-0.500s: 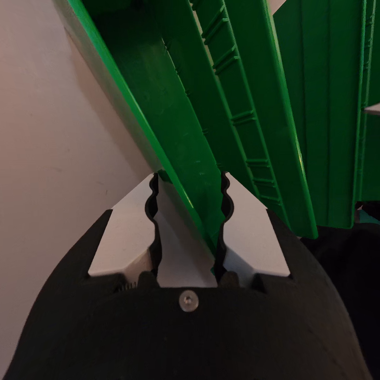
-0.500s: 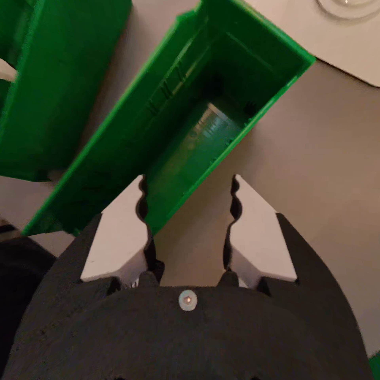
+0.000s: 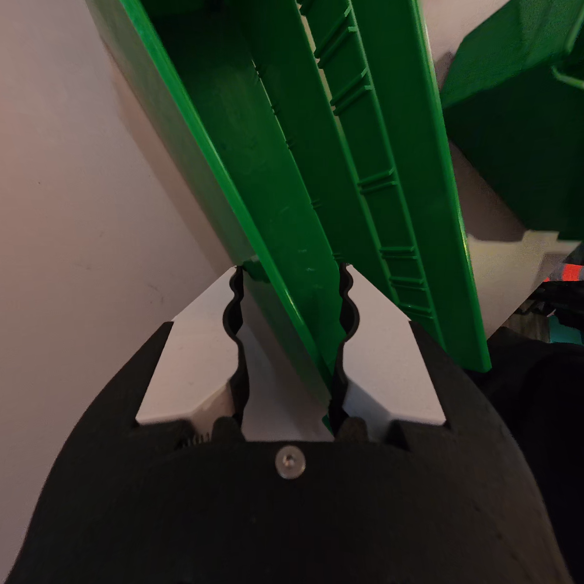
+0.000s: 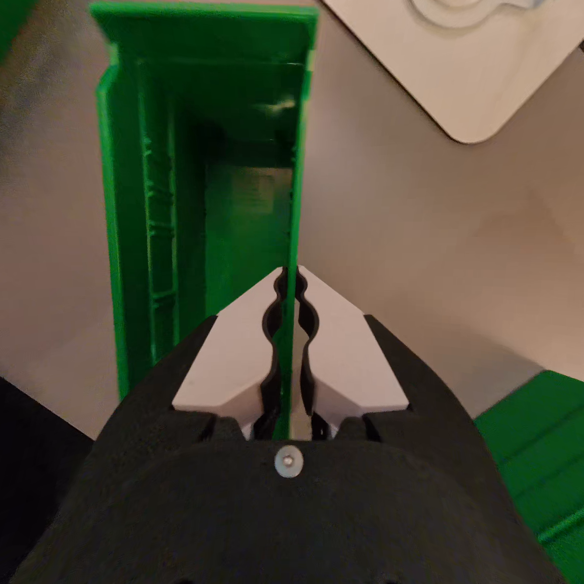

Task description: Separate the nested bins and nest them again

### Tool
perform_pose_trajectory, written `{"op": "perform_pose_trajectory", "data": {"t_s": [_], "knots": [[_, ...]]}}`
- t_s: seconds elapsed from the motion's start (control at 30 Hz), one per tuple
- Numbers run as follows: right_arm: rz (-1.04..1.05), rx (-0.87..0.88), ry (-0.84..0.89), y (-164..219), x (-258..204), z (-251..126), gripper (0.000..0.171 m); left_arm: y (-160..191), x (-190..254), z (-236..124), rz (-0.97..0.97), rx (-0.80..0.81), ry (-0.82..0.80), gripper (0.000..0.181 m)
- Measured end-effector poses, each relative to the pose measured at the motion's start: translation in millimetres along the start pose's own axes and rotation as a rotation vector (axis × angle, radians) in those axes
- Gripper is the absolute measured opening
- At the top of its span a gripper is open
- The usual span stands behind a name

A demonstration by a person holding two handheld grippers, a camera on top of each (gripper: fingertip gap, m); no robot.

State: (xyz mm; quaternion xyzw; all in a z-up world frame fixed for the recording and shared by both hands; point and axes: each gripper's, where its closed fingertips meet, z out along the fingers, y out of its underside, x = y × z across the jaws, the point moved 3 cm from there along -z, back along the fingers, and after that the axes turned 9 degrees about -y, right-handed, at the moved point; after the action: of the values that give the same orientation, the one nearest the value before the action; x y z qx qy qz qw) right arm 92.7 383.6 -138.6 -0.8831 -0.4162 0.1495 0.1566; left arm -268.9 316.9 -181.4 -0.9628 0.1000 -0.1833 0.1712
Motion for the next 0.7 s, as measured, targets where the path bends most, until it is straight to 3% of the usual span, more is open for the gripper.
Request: {"op": "perform_pose_trajectory", "data": {"t_s": [0.13, 0.27, 0.37, 0.5, 0.63, 0.7], "knots": [[-0.035, -0.049, -0.008, 16, 26, -8, 0.004, -1, 1, 1, 0.001, -0.003, 0.001, 0.059], [-0.100, -0.010, -0.036, 13, 24, -25, 0.078, -1, 1, 1, 0.004, -0.006, -0.002, 0.059], [-0.165, 0.002, -0.088, 13, 6, -42, 0.112, 0, 1, 0, -0.002, -0.007, 0.000, 0.059], [-0.245, -0.139, -0.096, 32, -18, -32, 0.149, 1, 1, 2, -0.007, -0.011, 0.002, 0.060], [-0.307, -0.238, 0.003, 45, -16, -6, 0.142, 0, 1, 2, 0.000, -0.020, 0.000, 0.059], [-0.284, -0.212, 0.061, 39, -9, -7, 0.113, 0, 1, 3, 0.000, -0.023, -0.001, 0.059]]}}
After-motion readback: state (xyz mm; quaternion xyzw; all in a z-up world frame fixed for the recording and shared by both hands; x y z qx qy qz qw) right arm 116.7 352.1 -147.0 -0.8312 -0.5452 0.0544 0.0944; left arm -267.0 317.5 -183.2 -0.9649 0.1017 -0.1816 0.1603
